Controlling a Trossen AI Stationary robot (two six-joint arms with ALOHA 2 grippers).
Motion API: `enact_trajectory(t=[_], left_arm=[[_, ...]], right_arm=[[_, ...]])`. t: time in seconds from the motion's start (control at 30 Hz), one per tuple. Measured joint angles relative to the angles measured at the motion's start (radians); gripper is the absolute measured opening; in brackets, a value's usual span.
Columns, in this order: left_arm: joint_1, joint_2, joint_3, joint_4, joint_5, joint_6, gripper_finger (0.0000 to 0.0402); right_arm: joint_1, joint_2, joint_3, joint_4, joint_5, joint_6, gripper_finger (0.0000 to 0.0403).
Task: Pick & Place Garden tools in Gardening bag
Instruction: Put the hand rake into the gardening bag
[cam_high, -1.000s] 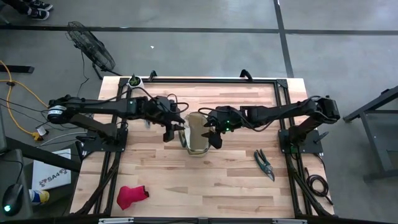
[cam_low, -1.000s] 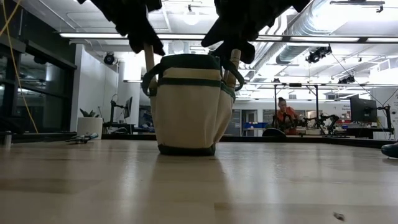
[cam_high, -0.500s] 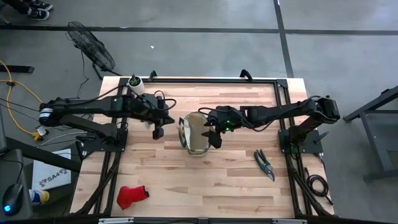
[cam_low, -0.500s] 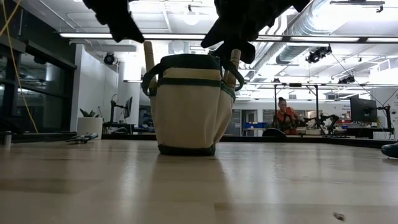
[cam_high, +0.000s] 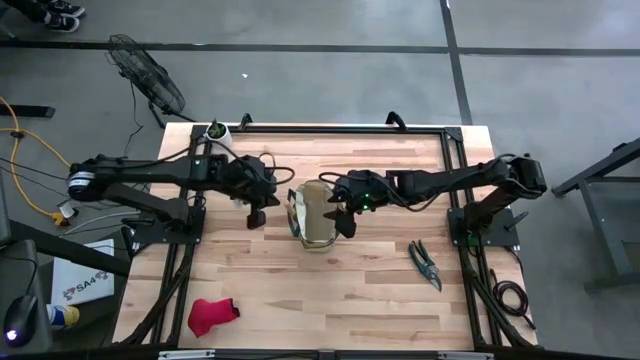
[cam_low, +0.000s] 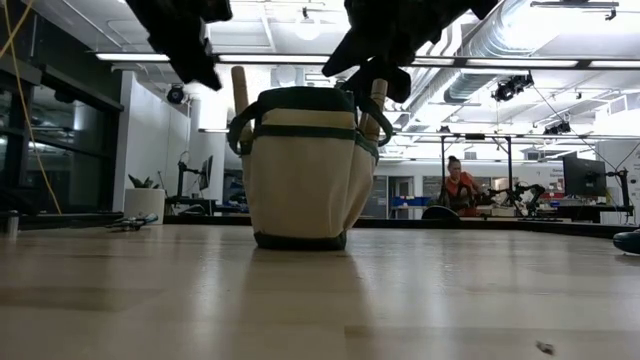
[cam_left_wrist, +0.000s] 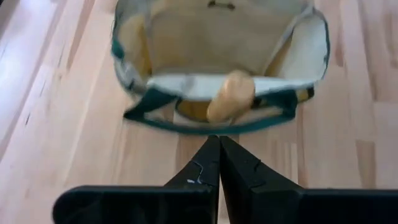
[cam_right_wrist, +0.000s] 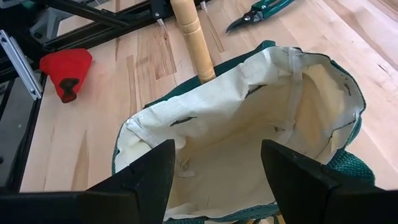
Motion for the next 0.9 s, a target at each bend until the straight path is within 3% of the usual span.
enact_trajectory(t=[0.3,0.47,0.9], left_arm=[[0.0,0.07,0.0,0.142,0.048,0.019,0.0],[0.0,0.069,-0.001,0.092,0.036,0.019,0.0],[0.0,-0.089,-0.001,0.08,0.0,0.019,0.0]], right_arm=[[0.0,0.0,0.0,0.009,0.021,0.0,0.0231],[0.0,0.0,0.0,0.009,0.021,0.004,0.0231],[0.0,0.0,0.0,0.009,0.021,0.004,0.0231]])
